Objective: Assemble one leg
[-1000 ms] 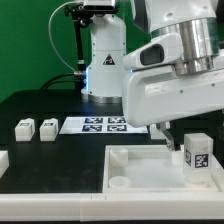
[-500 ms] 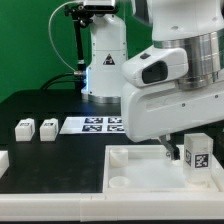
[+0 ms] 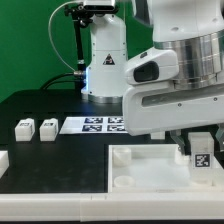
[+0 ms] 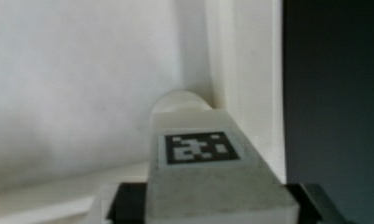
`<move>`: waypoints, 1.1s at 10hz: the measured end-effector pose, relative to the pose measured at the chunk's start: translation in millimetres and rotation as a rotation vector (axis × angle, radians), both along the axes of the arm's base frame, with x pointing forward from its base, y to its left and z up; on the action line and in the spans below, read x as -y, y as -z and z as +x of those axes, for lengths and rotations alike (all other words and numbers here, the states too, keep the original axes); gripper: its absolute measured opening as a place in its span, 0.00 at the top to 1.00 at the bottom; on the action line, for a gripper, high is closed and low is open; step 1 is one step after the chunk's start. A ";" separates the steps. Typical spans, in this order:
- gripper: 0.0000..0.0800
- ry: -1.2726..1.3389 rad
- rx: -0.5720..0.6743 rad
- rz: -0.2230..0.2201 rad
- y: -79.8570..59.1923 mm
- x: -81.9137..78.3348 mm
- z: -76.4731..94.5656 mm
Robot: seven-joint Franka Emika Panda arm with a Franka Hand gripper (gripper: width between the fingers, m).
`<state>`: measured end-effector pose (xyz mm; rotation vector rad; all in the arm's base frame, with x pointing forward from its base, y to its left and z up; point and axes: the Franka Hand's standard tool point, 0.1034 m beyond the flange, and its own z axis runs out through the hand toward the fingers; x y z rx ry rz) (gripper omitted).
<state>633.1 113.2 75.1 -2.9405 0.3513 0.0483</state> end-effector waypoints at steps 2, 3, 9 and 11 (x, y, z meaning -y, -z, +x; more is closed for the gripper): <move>0.63 0.175 0.008 0.001 2.2 0.3 2.3; 0.63 0.385 0.002 0.005 2.3 0.5 1.5; 0.63 1.197 -0.174 0.113 3.6 -7.7 -0.1; 0.30 1.140 -0.161 0.112 3.9 -8.2 -0.4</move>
Offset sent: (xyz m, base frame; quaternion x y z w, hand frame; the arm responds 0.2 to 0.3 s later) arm -0.0056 -0.0017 -0.0100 0.0499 0.0231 0.4684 0.8818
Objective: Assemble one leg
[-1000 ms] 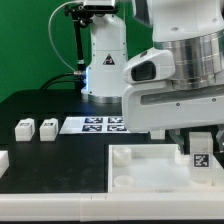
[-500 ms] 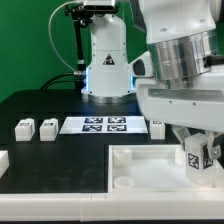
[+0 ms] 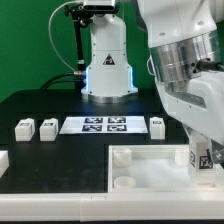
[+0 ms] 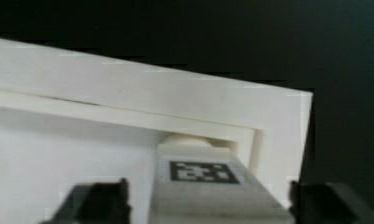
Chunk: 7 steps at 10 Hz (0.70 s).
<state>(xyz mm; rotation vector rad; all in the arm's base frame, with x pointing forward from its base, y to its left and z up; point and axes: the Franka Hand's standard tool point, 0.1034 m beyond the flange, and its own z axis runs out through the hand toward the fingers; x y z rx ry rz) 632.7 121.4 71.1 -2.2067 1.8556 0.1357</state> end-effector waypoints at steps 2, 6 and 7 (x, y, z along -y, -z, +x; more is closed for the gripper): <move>0.22 -0.417 0.003 -0.044 3.4 0.5 -12.5; 0.19 -0.925 0.068 -0.084 0.5 -2.6 -10.3; 0.19 -1.036 0.090 -0.102 0.5 -2.6 -9.7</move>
Offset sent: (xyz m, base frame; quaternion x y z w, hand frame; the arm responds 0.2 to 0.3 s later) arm 0.0000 0.0000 0.0000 0.0000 0.0000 -0.1790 0.9838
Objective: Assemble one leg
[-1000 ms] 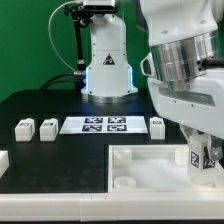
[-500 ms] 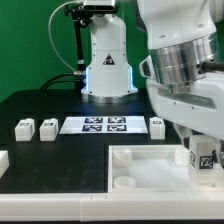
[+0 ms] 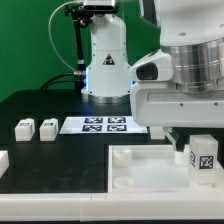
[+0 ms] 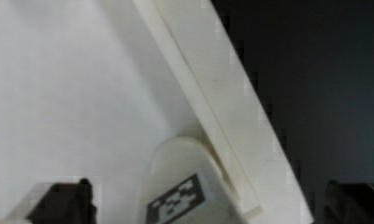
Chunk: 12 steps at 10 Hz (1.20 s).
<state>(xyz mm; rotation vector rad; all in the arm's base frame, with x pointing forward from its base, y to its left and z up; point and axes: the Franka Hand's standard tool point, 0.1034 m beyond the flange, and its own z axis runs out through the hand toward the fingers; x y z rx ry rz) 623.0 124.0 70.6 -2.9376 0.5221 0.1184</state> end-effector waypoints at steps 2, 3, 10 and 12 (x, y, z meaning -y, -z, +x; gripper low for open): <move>0.19 -0.394 0.136 -0.071 -1.4 -8.3 10.4; 0.19 -0.442 0.175 -0.073 1.0 -8.8 11.6; 0.63 0.104 0.115 -0.074 5.6 5.3 12.4; 0.63 0.460 0.054 0.006 7.9 11.3 13.2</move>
Offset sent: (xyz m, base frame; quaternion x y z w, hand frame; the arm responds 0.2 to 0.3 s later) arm -0.0014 0.0001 -0.0034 -0.0313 0.0613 -0.0280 0.9972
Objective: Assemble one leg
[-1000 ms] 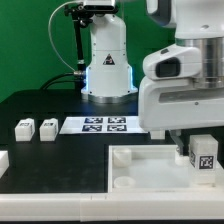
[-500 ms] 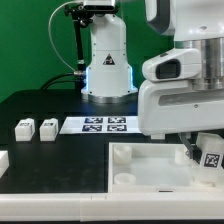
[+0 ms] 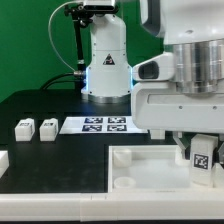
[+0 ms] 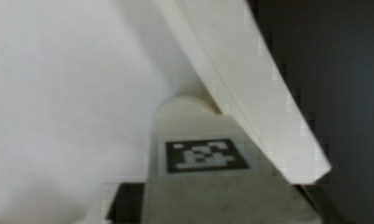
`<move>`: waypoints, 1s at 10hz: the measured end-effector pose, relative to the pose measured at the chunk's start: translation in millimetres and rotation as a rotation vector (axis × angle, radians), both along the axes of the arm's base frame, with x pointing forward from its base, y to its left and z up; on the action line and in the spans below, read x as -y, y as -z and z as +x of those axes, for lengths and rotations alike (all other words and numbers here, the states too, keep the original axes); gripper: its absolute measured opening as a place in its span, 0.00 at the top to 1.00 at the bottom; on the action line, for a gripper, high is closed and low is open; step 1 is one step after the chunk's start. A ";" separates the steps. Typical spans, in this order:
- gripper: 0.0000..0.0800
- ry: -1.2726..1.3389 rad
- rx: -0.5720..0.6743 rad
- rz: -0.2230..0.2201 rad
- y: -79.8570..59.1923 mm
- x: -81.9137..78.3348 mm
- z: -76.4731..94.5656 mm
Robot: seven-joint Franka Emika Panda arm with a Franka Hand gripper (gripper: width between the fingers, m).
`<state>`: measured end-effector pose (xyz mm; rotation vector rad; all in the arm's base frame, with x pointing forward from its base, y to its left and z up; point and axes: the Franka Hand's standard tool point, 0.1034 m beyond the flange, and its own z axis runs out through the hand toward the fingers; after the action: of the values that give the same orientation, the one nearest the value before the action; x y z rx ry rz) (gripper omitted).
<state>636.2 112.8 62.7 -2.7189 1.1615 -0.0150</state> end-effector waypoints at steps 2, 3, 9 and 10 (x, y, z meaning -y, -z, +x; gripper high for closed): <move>0.63 0.320 -0.047 0.113 0.3 5.8 2.0; 0.63 0.444 -0.075 0.138 0.6 6.0 1.6; 0.25 -0.018 -0.030 0.066 -4.8 0.4 1.2; 0.20 -0.199 -0.009 0.019 -7.8 -5.9 2.0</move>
Offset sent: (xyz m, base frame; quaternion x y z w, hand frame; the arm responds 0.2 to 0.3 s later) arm 0.0000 0.0000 0.0000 0.0000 0.0000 0.1790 0.9838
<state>638.2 118.7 70.5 -2.8067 0.8834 0.0356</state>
